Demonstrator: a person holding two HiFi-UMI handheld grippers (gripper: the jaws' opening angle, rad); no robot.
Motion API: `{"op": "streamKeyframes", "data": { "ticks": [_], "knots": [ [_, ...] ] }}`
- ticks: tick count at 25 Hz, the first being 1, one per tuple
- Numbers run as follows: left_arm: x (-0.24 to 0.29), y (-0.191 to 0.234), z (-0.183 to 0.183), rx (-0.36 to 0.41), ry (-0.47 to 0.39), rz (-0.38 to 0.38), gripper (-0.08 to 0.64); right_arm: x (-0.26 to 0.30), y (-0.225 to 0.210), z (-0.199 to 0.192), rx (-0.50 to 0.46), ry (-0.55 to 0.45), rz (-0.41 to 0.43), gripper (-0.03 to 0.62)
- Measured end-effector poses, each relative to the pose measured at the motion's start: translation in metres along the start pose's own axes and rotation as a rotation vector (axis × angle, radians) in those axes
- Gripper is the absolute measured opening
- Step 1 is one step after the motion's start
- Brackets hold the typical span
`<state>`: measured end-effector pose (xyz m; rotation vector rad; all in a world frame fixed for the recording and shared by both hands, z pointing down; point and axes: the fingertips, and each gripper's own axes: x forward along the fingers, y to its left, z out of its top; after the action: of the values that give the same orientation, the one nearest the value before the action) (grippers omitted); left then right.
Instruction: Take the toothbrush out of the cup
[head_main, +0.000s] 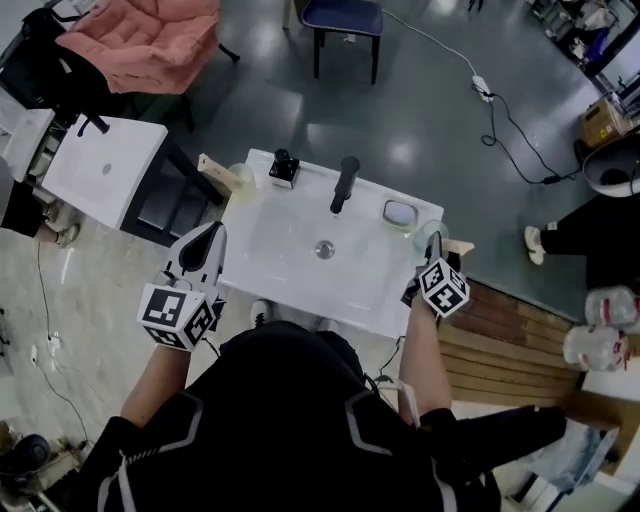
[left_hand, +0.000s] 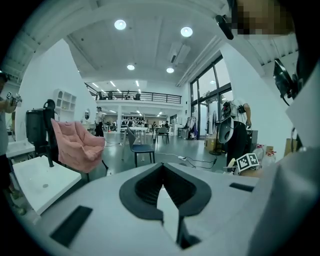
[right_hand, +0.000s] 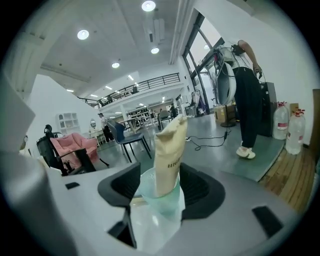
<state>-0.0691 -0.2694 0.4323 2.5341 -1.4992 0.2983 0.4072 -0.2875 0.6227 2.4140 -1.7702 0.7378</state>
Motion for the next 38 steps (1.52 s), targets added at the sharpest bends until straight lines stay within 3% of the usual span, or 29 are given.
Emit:
{"op": "streamKeyframes", "data": {
  "ticks": [9, 12, 16, 19, 27, 38],
  "knots": [
    [-0.020, 0.011, -0.016, -0.027, 0.023, 0.075, -0.002, 0.008, -0.002, -0.008, -0.022, 0.012, -0.025, 0.194],
    [-0.023, 0.011, -0.017, -0.027, 0.023, 0.076, -0.002, 0.010, -0.006, -0.006, -0.007, 0.004, -0.029, 0.170],
    [-0.029, 0.010, -0.011, -0.017, 0.016, 0.065, -0.002, 0.008, -0.009, 0.003, -0.008, -0.003, -0.040, 0.087],
    [-0.029, 0.019, -0.008, -0.018, 0.004, 0.064, -0.002, 0.005, -0.005, 0.010, -0.013, -0.013, -0.043, 0.074],
    [-0.016, 0.026, -0.002, -0.028, -0.028, 0.003, -0.002, -0.012, 0.012, 0.041, -0.065, -0.050, -0.018, 0.064],
    [0.015, 0.040, 0.021, -0.027, -0.071, -0.099, -0.002, -0.059, 0.038, 0.097, -0.063, -0.107, 0.011, 0.060]
  ]
}}
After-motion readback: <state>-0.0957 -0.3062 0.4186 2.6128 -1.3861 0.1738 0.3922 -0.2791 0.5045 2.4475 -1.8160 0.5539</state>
